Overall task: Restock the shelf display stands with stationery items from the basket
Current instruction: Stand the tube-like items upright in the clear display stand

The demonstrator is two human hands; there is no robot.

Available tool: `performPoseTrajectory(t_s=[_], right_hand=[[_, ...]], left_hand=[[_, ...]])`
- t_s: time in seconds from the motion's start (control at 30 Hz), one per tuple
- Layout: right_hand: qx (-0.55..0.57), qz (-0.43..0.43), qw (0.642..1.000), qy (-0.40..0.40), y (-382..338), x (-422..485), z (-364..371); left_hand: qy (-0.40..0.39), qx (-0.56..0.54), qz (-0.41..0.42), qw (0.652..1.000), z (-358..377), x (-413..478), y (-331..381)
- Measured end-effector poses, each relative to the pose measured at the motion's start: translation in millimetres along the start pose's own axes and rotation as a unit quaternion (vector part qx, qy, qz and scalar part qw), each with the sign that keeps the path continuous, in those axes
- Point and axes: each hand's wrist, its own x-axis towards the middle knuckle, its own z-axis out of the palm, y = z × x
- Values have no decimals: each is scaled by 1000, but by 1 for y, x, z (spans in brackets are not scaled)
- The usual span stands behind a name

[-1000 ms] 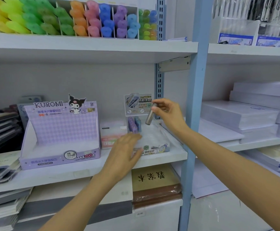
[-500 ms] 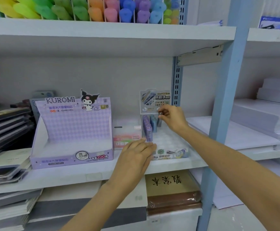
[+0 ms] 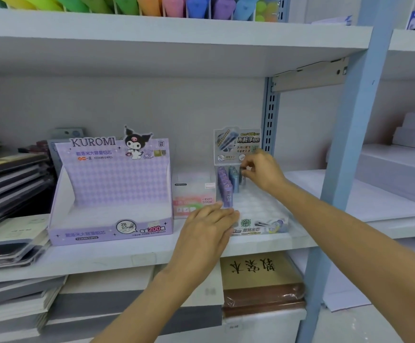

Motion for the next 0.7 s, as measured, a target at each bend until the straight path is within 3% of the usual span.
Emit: performPoseTrajectory(t_s=[0.13, 0.27, 0.37, 0.47, 0.6, 0.7], right_hand=[[-8, -2, 1000, -16, -3, -7, -7], [87, -44, 994, 56, -24, -49, -32], [175, -111, 976, 71, -49, -107, -48], [241, -114, 964, 6, -63, -175, -38], [224, -81, 960, -146, -59, -256, 15], [196, -38, 936, -289, -41, -311, 71]], left_hand=[[-27, 5, -7, 1000, -2, 1, 0], [-34, -11, -11, 999, -5, -8, 6], [48, 5, 17, 999, -2, -33, 16], [97, -21, 43, 994, 18, -75, 24], [-92, -89, -29, 991, 70, -154, 30], [-272, -124, -157, 941, 114, -222, 29]])
